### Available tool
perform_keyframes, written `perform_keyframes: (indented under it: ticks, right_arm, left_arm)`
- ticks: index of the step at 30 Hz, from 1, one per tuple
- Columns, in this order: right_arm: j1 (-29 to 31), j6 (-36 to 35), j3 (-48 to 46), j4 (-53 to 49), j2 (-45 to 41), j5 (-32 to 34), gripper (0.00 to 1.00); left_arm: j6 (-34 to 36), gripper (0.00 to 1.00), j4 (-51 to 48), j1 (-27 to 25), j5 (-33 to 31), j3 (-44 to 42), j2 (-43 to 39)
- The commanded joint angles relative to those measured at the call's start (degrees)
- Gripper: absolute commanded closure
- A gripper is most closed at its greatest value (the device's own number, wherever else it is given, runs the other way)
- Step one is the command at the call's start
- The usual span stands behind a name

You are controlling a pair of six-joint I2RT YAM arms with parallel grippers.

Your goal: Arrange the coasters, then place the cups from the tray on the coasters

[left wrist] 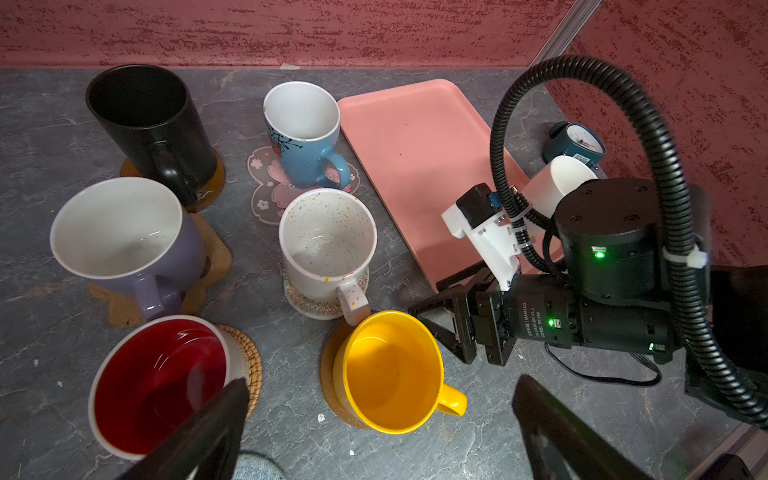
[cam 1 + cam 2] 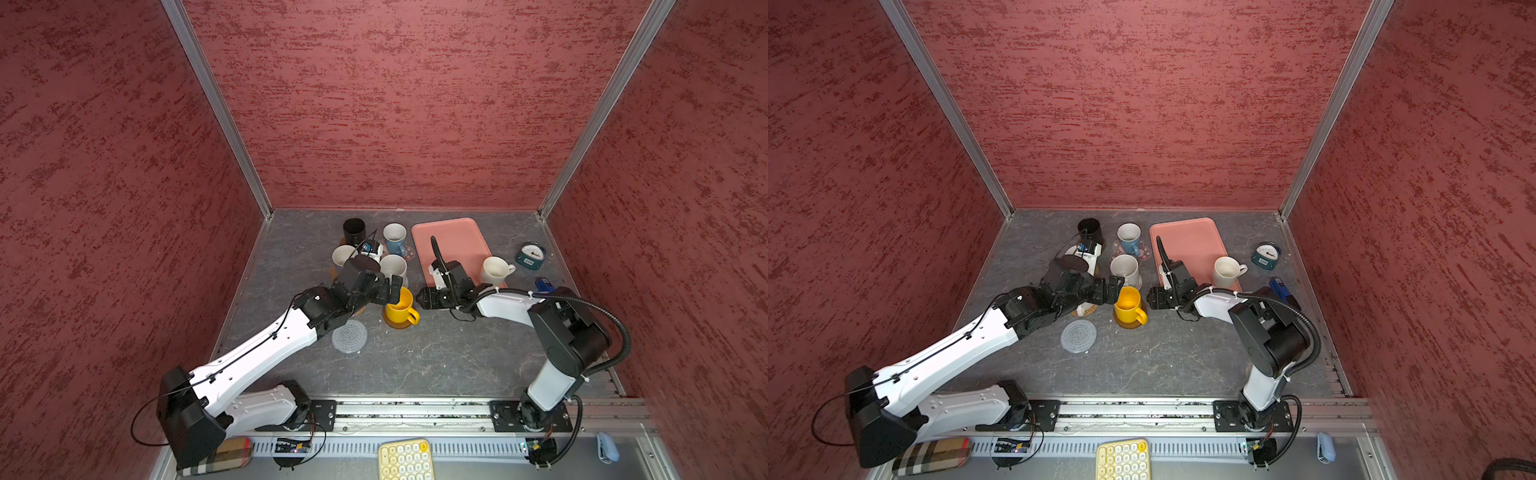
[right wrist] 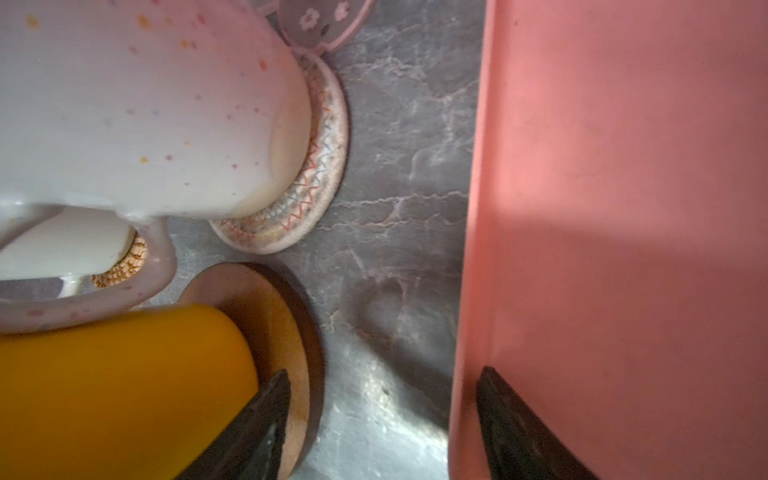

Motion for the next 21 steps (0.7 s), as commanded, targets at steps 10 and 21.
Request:
perform_keyframes:
  ticks: [10,21]
  right_arm:
    - [1.16,2.43,1.40,0.03,0.07,0.26,0.40]
    - [0.04,0.36,1.82,-5.09,-13.28,6.11,0.26]
  left_arm:
    - [-0.45,0.00,-0.49,0.42,-0.91,-0.63,-1.40]
    - [1.09,0.00,-2.91,0.02,-0.73,4.32,0.99]
